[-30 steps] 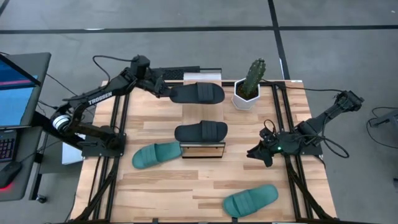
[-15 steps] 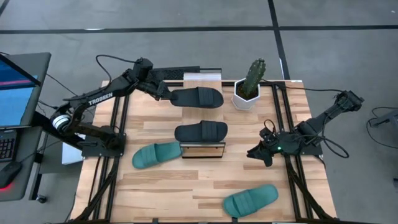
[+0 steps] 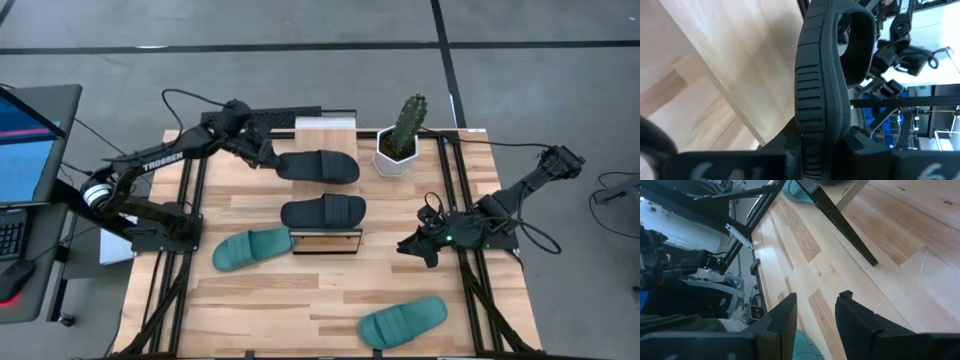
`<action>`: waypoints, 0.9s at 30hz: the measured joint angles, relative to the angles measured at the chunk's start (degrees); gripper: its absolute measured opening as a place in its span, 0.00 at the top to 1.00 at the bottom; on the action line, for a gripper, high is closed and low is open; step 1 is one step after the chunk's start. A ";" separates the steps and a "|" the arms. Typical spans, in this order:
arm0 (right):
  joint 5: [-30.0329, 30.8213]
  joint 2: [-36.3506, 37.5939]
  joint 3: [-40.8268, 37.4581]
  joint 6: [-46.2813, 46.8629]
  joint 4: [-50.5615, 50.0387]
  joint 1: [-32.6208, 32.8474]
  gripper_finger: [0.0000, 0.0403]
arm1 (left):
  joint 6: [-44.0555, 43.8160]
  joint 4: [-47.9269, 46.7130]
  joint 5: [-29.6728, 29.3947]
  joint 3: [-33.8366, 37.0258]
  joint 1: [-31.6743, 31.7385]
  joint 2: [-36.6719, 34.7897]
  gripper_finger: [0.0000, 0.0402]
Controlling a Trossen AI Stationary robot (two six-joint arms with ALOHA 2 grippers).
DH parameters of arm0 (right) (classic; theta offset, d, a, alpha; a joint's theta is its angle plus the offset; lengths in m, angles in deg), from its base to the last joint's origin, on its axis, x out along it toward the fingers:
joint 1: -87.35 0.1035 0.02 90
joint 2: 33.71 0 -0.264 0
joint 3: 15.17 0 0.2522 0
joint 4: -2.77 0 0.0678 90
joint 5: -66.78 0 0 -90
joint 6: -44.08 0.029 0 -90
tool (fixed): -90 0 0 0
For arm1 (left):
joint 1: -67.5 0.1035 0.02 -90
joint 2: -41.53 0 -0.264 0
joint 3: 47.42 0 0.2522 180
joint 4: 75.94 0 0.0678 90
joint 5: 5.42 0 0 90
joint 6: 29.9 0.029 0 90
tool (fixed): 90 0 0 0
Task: Pick and place slides into the shelf
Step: Put the black slipper on the shelf
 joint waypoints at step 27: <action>-0.42 0.00 0.00 -0.46 0.00 0.11 0.70 | 0.61 -5.45 -6.32 0.00 -6.40 -0.07 0.71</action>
